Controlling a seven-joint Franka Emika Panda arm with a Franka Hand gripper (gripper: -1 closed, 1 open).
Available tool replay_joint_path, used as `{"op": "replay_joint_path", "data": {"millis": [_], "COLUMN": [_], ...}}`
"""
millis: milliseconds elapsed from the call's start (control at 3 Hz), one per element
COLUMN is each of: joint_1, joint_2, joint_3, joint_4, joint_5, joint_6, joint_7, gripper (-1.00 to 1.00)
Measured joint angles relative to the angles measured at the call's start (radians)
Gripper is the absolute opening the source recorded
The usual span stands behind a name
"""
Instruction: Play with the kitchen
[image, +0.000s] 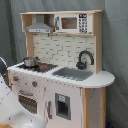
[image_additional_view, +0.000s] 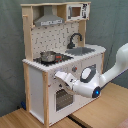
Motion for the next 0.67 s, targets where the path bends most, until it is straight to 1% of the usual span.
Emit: {"op": "replay_joint_path", "data": {"millis": [333,667], "joint_1": [0.006,0.006], "joint_2": [0.002,0.003], "joint_3": [-0.001,-0.001], "joint_4": [0.012,0.013], "joint_5": [0.0,0.0], "joint_6": [-0.002,-0.011], "joint_7": [-0.103,-0.206], "gripper": [1.0,1.0]}}
